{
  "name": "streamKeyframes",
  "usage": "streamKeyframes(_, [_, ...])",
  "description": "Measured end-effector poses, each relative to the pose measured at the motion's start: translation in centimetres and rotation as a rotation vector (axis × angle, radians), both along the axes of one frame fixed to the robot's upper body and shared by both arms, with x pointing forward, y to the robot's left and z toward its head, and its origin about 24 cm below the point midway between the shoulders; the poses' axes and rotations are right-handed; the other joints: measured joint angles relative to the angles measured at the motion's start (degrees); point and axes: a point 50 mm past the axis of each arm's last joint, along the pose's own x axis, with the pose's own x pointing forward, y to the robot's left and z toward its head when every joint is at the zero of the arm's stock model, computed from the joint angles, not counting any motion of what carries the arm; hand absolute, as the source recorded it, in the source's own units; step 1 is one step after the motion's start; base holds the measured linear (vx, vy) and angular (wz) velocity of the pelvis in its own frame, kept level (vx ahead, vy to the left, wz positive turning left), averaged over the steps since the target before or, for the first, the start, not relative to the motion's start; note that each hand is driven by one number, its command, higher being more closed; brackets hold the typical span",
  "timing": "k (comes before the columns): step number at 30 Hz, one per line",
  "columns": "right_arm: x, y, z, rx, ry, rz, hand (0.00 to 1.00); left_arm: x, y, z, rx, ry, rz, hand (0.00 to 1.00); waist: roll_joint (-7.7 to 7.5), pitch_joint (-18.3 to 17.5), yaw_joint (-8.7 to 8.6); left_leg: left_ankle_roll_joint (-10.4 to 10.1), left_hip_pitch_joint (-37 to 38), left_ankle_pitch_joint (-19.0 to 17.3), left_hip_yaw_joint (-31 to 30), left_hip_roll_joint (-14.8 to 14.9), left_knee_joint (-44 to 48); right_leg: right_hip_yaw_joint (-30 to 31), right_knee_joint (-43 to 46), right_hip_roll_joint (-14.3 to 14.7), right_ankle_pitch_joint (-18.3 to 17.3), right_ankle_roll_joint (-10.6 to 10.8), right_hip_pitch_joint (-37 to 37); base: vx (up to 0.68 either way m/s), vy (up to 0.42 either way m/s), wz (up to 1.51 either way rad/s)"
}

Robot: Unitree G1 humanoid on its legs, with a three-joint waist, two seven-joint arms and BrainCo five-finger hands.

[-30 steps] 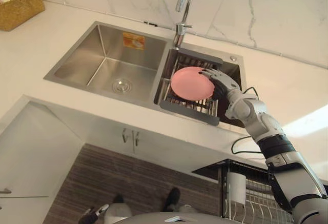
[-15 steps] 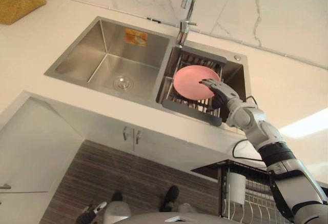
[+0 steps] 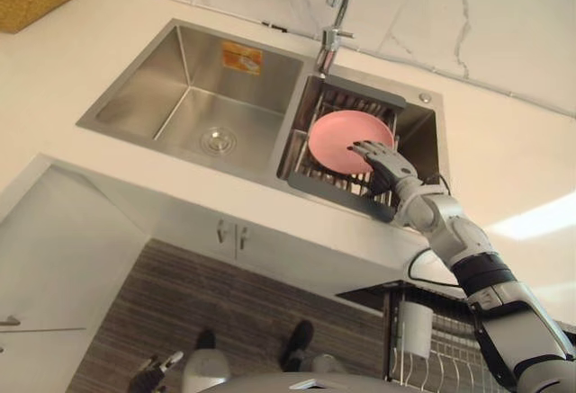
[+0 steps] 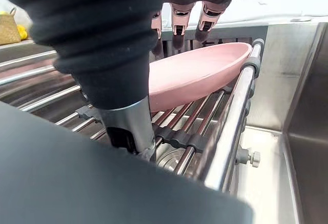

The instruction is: Walk over to the sink, pick up the cup, carry it to the dishwasher, place the cup inside the dishwasher, then close the dishwasher door

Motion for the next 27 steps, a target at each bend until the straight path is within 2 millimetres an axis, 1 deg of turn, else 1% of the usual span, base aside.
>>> streamKeyframes(5, [0.0, -0.1, -0.2, -0.002, 0.009, -0.009, 0.00, 0.0, 0.2, 0.1, 0.004, 0.000, -0.003, 0.00, -0.40, 0.22, 0.37, 0.03, -0.25, 0.02, -0.18, -0.22, 0.03, -0.12, -0.01, -0.01, 0.02, 0.01, 0.01, 0.00, 0.000, 0.00])
streamKeyframes(8, [0.1, -0.5, -0.8, -0.007, 0.033, -0.030, 0.00, 0.0, 0.2, 0.1, 0.001, -0.002, -0.004, 0.00, -0.78, 0.38, 0.51, 0.13, -0.39, 0.09, -0.34, -0.35, 0.04, -0.13, -0.01, -0.10, 0.04, 0.05, 0.01, 0.00, 0.000, 0.00])
streamKeyframes(11, [0.0, -0.3, -1.2, -0.018, 0.051, -0.021, 0.00, 0.0, 0.2, 0.1, 0.001, -0.001, -0.004, 0.00, -1.16, 0.62, 0.45, 0.18, -0.62, 0.13, -0.39, -0.39, 0.07, -0.13, -0.01, -0.15, 0.05, 0.07, -0.18, 0.00, 0.000, 0.00])
streamKeyframes(14, [0.0, -0.3, -1.4, -0.020, 0.058, -0.026, 0.00, 0.0, 0.3, 0.1, 0.002, -0.002, -0.005, 0.00, -1.17, 0.65, 0.44, 0.19, -0.90, 0.13, -0.58, -0.44, 0.09, -0.22, -0.01, -0.18, 0.05, 0.07, -0.36, 0.00, 0.002, 0.01])
streamKeyframes(17, [0.1, -0.8, -1.7, -0.024, 0.078, -0.053, 0.00, 0.0, 0.3, 0.1, 0.002, -0.002, -0.005, 0.00, -1.18, 0.68, 0.53, 0.20, -0.95, 0.13, -0.79, -0.54, 0.07, -0.27, -0.01, -0.23, 0.05, 0.08, -0.36, 0.00, 0.000, 0.00])
streamKeyframes(22, [0.4, -0.8, -1.3, -0.024, 0.066, -0.058, 0.00, 0.1, 0.4, 0.1, 0.000, -0.006, 0.003, 0.00, -1.19, 1.26, 0.46, 0.31, -1.00, 0.15, -0.86, -0.81, 0.10, -0.22, -0.01, -0.47, 0.15, 0.22, -0.39, 0.00, 0.000, 0.00])
streamKeyframes(27, [0.8, -0.7, -0.5, -0.024, 0.035, -0.065, 0.00, 0.1, 0.5, 0.2, -0.004, -0.013, 0.017, 0.00, -1.33, 2.28, 0.52, 0.35, -1.15, 0.18, -0.83, -0.84, 0.17, -0.15, -0.01, -0.62, 0.17, 0.23, -0.51, 0.00, 0.000, 0.00])
